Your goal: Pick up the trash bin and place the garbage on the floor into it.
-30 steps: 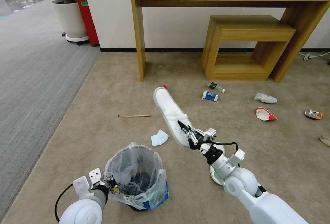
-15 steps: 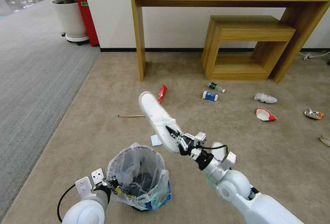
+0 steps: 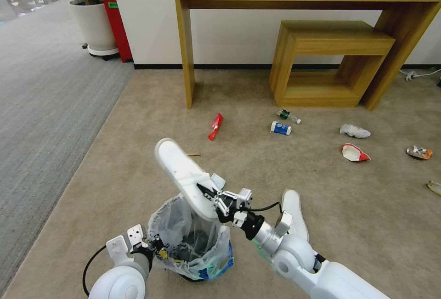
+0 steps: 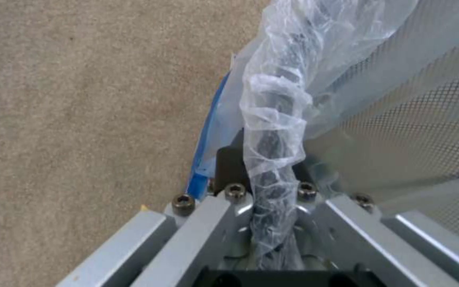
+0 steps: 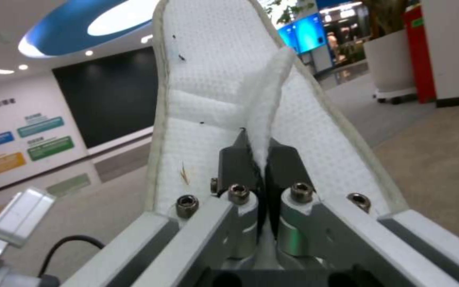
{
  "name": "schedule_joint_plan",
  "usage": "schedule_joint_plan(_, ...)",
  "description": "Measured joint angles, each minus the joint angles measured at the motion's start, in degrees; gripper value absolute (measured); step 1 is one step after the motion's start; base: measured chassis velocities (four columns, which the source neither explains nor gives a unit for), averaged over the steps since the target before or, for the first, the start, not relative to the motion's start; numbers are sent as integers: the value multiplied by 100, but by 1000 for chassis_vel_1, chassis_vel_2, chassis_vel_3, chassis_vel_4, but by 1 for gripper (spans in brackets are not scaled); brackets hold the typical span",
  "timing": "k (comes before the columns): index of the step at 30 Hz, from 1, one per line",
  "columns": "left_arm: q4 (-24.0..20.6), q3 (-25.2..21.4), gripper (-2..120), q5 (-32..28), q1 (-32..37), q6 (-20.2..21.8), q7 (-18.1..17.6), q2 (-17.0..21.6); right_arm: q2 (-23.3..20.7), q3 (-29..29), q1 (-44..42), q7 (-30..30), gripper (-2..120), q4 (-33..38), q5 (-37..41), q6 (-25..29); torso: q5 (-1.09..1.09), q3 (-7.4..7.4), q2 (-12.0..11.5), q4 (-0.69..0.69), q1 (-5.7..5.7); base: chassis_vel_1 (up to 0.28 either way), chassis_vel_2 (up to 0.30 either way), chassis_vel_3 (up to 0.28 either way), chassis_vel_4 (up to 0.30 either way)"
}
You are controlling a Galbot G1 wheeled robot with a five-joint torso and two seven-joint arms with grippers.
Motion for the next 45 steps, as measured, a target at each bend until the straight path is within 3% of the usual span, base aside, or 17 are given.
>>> schedule_joint_plan(16,-55,170,0,117,29,0,29,-93,235,-795,467,2,0,-370,-13,73,0,0,0,0,0,0,0,0,0)
schedule_joint_plan(45,-272,202,0,153,160,0,55,-81,431,-960,452,-77,0,-686,-267,206,0,0,0,0,0,0,0,0,0)
